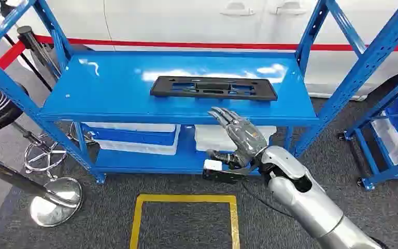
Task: Take the parts from the cabinet and place them on the table.
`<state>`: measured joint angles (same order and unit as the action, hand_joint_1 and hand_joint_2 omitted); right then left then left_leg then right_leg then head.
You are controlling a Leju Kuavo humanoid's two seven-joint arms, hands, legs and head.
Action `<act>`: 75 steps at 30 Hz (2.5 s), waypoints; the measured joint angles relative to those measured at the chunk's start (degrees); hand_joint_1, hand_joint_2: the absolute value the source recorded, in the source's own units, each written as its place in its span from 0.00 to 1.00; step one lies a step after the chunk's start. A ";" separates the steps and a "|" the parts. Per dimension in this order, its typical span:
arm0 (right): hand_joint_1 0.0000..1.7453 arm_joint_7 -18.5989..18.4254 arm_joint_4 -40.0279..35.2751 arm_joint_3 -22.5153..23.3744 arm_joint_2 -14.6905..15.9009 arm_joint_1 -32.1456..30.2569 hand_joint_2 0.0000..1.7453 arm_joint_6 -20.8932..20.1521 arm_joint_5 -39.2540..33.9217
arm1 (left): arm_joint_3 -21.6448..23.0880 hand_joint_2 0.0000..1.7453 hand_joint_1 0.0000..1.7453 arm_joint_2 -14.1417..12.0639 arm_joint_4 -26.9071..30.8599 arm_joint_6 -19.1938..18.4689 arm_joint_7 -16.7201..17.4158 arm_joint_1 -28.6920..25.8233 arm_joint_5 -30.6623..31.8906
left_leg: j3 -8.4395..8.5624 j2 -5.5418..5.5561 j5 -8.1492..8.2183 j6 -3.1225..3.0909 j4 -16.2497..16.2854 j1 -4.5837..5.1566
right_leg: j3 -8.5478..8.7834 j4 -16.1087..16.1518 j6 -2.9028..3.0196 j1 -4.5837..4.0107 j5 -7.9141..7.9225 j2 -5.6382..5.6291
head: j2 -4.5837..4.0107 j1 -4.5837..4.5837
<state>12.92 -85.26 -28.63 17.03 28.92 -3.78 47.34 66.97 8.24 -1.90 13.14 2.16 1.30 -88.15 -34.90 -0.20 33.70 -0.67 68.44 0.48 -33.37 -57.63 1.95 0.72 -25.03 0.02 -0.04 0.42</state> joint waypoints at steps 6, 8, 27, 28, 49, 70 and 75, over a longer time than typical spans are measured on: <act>0.00 0.00 0.00 0.00 0.00 -0.40 0.00 0.02 0.00 | 0.00 0.00 0.00 -0.26 0.00 -0.04 0.11 -0.11 0.00 | -1.26 -0.12 -9.79 1.17 -6.26 -1.07 | 2.57 -0.61 -1.07 0.48 -2.45 -0.20 | 0.00 0.00; 0.00 -0.02 0.00 0.00 0.07 -0.34 0.00 0.09 0.00 | 0.00 0.00 0.00 -0.26 0.00 -0.33 0.24 -0.16 0.00 | 0.57 0.04 -8.74 0.62 -9.91 -0.73 | 2.19 -1.27 -2.03 0.12 -3.30 -0.43 | 0.00 0.00; 0.00 0.81 -0.50 1.31 2.73 -1.14 0.00 1.46 -1.36 | 2.47 0.00 0.00 -3.14 0.09 -0.71 5.57 0.01 0.17 | 5.77 0.19 -4.27 -1.00 -11.18 0.04 | -1.95 -0.79 -0.70 -0.90 0.69 -0.24 | 0.00 0.13; 0.00 0.81 -0.55 1.31 2.73 -1.29 0.00 1.49 -1.36 | 2.69 0.00 0.00 -3.81 0.07 -0.06 6.06 0.01 0.11 | 5.55 0.06 -3.77 -0.65 -10.52 -0.07 | -1.13 -0.16 -0.68 -0.38 0.75 -0.08 | 0.00 0.17; 0.00 1.51 -1.55 4.41 6.75 -4.86 1.00 2.34 -1.90 | 5.03 0.00 0.00 -13.53 0.09 7.34 8.74 -1.01 -0.07 | 2.73 0.51 -7.01 -2.05 -10.37 -0.92 | -7.51 -17.41 -3.30 0.03 -8.29 -0.02 | 0.00 0.00; 0.00 0.09 1.11 -0.06 7.76 -5.53 1.00 3.43 4.92 | 7.58 0.00 0.00 -16.59 0.11 3.54 8.72 -0.45 -0.09 | 0.88 0.48 -8.28 0.47 -9.78 -1.07 | 2.28 -0.82 -1.30 -0.56 -3.00 -0.07 | 0.00 0.02; 0.00 -0.37 2.03 -0.90 7.26 -5.57 1.00 3.93 5.29 | 7.63 0.00 0.00 -16.59 0.13 3.56 8.63 -0.43 -0.09 | 1.84 0.48 -8.24 -1.38 -10.81 -1.29 | 0.76 -4.66 -2.75 -0.22 -5.55 -0.03 | 0.00 0.02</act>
<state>12.55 -83.23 -29.53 24.28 23.34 0.15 52.63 74.60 -8.35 -1.77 16.70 10.80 0.87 -88.24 -33.06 0.28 25.45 -2.05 57.63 -0.81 -32.61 -62.30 -0.80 0.50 -30.58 -0.01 -0.04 0.44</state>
